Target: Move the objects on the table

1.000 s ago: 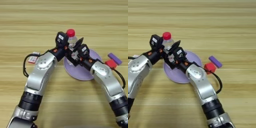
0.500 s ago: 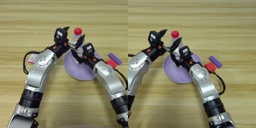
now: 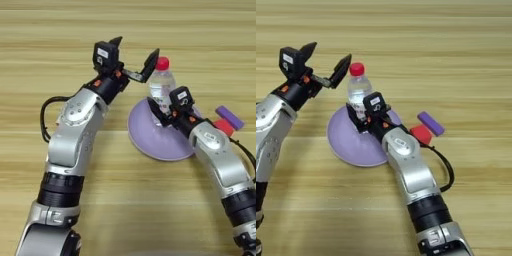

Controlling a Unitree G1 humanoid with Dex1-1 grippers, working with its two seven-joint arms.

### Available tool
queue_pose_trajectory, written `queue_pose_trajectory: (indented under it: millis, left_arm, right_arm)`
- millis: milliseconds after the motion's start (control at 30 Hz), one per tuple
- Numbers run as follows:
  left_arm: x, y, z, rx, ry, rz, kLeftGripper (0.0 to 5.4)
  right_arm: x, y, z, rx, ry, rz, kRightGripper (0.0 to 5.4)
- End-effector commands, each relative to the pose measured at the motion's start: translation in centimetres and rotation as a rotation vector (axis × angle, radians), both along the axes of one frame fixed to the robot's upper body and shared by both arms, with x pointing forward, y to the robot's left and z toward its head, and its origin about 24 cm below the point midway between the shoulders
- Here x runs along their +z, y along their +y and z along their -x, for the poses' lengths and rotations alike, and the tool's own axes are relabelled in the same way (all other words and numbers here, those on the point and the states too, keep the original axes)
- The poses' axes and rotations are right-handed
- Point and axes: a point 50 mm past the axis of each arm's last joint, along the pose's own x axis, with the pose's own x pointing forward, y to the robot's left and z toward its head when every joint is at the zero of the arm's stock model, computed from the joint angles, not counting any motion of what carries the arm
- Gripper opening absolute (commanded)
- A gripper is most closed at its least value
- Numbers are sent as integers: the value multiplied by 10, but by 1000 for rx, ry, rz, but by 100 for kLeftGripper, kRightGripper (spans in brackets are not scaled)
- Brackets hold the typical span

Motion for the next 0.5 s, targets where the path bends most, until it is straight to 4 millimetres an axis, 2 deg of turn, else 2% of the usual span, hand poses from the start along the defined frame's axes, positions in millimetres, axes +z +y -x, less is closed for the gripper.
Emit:
queue_pose_trajectory:
  millis: [33, 300, 500]
  left_arm:
    - [16, 8, -4, 49, -73, 61, 540]
    - [19, 38, -20, 217, -112, 75, 540]
    - [-7, 58, -38, 332, -47, 38, 540]
  right_arm:
    - [8, 0, -6, -13, -27, -16, 318]
    - [-4, 8, -2, 13, 6, -11, 318]
    - [-14, 9, 3, 22, 30, 8, 318]
